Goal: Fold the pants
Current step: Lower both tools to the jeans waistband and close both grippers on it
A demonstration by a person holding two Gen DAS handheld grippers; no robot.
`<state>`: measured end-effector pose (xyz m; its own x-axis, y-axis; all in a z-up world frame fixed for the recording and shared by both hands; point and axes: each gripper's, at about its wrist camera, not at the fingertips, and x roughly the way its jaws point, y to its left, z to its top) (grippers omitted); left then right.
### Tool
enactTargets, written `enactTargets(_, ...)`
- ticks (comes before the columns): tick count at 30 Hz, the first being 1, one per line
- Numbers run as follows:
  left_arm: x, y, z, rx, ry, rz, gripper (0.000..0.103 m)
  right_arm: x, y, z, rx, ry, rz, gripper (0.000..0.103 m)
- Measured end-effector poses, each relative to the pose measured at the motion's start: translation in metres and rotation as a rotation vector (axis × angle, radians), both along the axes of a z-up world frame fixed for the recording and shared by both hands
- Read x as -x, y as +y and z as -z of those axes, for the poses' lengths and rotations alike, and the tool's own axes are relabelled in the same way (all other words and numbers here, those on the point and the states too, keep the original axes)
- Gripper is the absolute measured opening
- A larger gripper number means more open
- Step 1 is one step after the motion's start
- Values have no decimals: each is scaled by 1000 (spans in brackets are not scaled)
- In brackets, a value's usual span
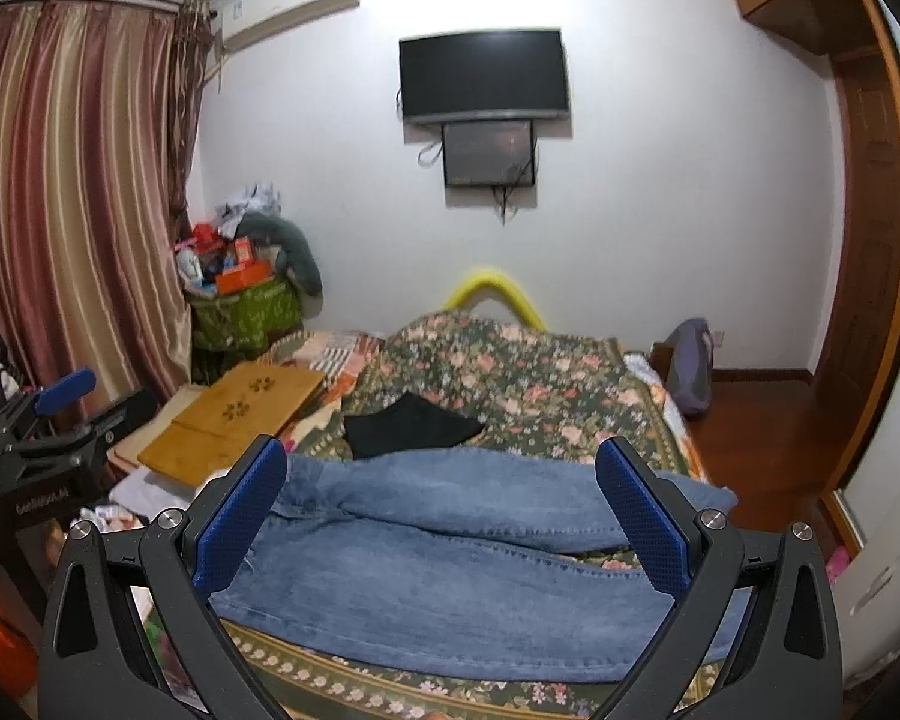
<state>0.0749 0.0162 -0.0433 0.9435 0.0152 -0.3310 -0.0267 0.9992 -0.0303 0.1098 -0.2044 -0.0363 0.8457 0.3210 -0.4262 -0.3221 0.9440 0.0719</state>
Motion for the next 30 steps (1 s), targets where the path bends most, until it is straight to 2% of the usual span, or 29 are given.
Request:
enactTargets(4, -42, 14, 22, -8, 54, -25, 103, -36, 0, 30, 12, 80, 4, 103)
enactTargets(7, -80, 26, 41, -46, 108, -62, 103, -64, -1, 54, 30, 117, -16, 103)
enactTargets(14, -171, 71, 93, -49, 273, -90, 103, -129, 7, 117, 217, 178, -55, 102)
enactTargets(18, -222, 102, 121, -70, 358, -108, 103, -169, 3, 143, 225, 265, -86, 101)
enactTargets(21, -250, 126, 143, -90, 402, -160, 103, -200, 0, 156, 219, 308, -83, 100)
enactTargets(26, -288, 170, 190, -72, 533, -221, 103, -253, -1, 180, 192, 365, -114, 97)
enactTargets(28, -300, 185, 212, -82, 589, -246, 88, -270, 1, 189, 194, 386, -141, 97)
enactTargets(29, -305, 189, 222, -77, 617, -246, 77, -278, 3, 193, 194, 393, -156, 94)
enactTargets(30, -310, 196, 232, -58, 649, -241, 74, -286, 6, 197, 194, 402, -174, 93)
